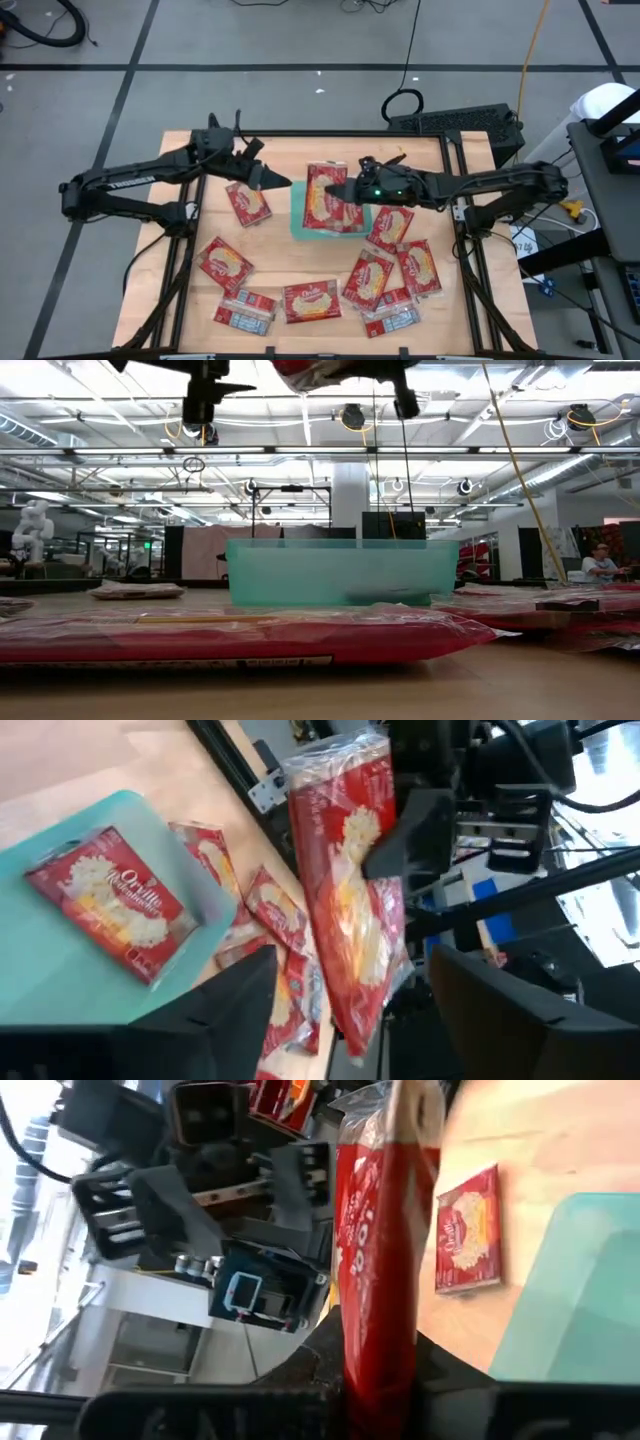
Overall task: Sort popcorn bags into baskets
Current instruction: Put the red popcorn bag into the green bin
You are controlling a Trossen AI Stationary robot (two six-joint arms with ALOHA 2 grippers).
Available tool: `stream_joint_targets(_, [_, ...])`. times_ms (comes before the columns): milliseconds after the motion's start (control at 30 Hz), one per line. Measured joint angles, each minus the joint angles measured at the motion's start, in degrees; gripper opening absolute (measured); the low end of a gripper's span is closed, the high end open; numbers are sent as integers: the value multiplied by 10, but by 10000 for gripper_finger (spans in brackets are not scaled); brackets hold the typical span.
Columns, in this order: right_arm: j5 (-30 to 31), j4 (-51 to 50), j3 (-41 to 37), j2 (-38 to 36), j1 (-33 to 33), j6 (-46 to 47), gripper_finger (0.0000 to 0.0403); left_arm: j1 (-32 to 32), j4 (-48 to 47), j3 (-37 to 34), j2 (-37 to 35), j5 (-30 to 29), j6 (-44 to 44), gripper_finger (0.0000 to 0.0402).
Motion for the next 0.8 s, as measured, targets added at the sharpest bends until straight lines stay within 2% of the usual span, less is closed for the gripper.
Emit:
stream_joint_targets(200, [-3, 37, 18, 36, -8, -23, 18, 0, 120, -56, 8, 2, -31, 316])
stream_joint_targets(367, [-15, 115, 18, 60, -25, -20, 18, 0, 190, -101, 8, 6, -55, 301])
stream_joint_targets(567, [-18, 149, 18, 82, -38, -35, 18, 4, 236, -120, 8, 17, -74, 214])
stream_joint_targets(667, [-41, 148, 18, 87, -45, -47, 18, 10, 240, -120, 8, 17, -48, 151])
stream_joint_targets(800, [-43, 152, 18, 90, -50, -75, 18, 23, 242, -120, 8, 18, -16, 55])
